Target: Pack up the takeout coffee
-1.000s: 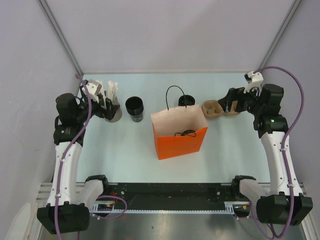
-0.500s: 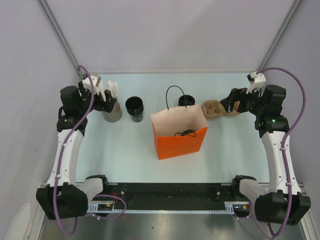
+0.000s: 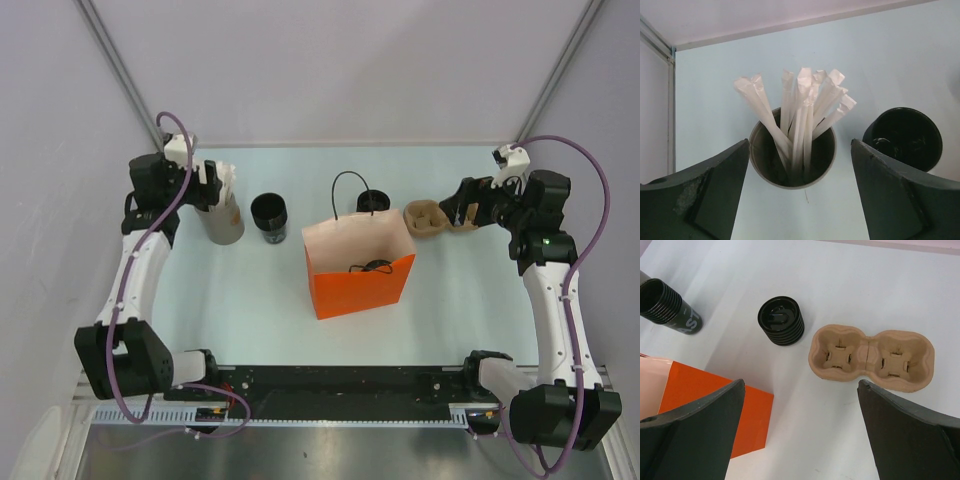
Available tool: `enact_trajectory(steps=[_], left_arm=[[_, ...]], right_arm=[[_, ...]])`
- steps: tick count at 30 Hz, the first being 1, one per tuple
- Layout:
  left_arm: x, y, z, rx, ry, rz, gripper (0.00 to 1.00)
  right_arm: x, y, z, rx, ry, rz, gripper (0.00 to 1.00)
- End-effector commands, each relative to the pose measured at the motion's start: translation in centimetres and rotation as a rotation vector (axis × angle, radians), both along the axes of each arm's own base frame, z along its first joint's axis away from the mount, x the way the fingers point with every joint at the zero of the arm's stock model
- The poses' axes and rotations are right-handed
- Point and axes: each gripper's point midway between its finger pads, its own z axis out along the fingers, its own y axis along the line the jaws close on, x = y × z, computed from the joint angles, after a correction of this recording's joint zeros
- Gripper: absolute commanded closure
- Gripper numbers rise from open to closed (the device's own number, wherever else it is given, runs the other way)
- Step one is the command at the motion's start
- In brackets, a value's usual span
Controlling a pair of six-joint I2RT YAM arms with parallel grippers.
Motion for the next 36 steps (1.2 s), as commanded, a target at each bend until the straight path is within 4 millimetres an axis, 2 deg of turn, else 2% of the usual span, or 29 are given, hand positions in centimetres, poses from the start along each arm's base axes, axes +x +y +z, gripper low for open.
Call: enact_trajectory(steps=[1,4,7,13,20,36], left_arm=[[2.4,1.3,1.9,-0.016,-0.05,0.066,0.17],[3.5,1.9,1.7,-0.01,-0.04,0.09,0.23],[4.3,2.5,1.6,-0.001,-0.041,0.117,0.25],[5.7,2.9,0.7,0.002,-0.024,0.132,0.35],[7.1,3.5,-0.2,0.009,-0.006,0.154,0.39],[8.3,4.1,-1.5,0.022,0.016,0.17,0.6]], right_arm=[[0.5,0.0,0.8,-0.008,-0.045,0.007,0.0],[0.5,0.0,0.9,-0.009,-0.049,0.006,0.0],[0.5,0.0,0.9,-0.01,-0.048,0.006,0.0],[0.5,-0.1,0.8,-0.012,-0.046,0.004,0.0],[0.7,-0.3,0.7,-0.014,-0.042,-0.003,0.0],[1.0,-0.3,0.1,-0.015,-0.025,-0.004,0.0]])
